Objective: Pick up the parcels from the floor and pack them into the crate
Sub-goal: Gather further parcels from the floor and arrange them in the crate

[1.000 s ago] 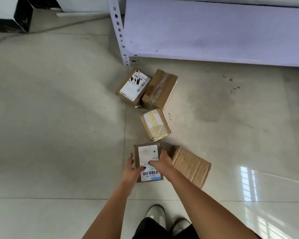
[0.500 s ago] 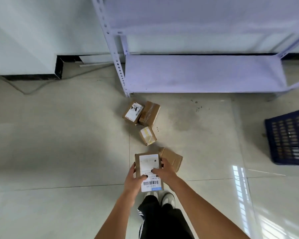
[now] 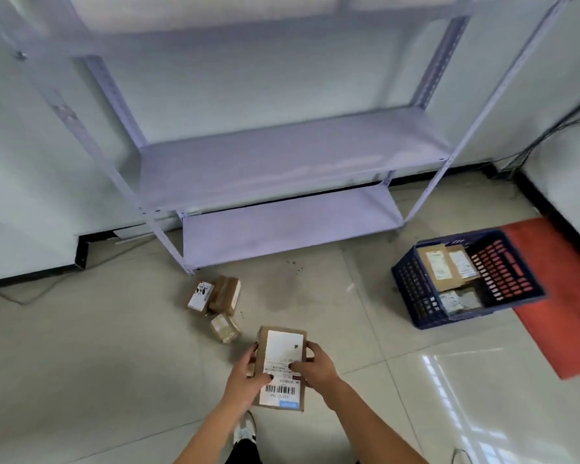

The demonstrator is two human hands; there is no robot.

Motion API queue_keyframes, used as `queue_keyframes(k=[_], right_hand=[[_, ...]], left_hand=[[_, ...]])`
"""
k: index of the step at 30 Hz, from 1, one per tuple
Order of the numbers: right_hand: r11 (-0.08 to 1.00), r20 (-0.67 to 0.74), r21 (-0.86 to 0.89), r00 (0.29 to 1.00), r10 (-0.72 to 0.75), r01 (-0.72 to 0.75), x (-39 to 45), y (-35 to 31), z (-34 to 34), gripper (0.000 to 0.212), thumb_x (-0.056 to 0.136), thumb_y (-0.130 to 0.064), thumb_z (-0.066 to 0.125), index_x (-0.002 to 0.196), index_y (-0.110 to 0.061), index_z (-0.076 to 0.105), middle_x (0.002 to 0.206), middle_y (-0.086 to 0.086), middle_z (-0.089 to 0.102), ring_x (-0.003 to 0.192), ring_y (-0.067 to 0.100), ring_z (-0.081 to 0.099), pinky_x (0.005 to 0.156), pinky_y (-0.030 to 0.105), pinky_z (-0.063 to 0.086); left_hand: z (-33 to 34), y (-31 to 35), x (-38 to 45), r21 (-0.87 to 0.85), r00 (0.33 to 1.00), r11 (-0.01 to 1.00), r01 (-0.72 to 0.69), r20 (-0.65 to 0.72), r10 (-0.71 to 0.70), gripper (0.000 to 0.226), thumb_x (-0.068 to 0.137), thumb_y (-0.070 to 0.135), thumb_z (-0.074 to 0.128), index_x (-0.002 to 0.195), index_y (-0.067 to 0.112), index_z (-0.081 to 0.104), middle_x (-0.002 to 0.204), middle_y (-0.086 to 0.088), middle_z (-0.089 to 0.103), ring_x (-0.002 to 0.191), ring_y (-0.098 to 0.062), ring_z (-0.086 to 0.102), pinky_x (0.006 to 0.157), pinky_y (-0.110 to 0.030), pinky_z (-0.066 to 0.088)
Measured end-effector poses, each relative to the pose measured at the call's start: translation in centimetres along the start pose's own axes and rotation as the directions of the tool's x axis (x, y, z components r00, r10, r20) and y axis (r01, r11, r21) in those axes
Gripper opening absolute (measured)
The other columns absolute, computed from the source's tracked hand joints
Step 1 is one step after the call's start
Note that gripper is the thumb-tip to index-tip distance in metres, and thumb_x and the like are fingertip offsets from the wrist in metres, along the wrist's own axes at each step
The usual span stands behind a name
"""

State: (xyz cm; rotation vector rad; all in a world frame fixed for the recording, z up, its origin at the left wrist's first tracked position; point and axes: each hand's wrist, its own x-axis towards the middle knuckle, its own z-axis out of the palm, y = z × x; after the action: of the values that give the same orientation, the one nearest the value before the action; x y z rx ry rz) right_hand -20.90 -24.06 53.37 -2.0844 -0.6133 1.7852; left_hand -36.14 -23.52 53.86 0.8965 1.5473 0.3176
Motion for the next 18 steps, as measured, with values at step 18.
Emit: queue_keyframes(k=[18], right_hand=[[0.99,-0.176,0.132,0.984,-0.021,0.045,-1.3,8.1,-43.1,0.067,0.086,-0.008,0.059,0.139,-0.034,0.028,0.119,0.013,0.06,0.103,0.029,0.064,0.074,0.038,0.057]], left_hand=[[40.4,12.6,-0.9,0.079,0.992,0.992,-0.095,0.086,0.088,0.055,0.083,0.003,0.06,0.133,0.022,0.046,0.123,-0.012,0.054,0.103,-0.022,0.056,0.057,-0.017,0.05]])
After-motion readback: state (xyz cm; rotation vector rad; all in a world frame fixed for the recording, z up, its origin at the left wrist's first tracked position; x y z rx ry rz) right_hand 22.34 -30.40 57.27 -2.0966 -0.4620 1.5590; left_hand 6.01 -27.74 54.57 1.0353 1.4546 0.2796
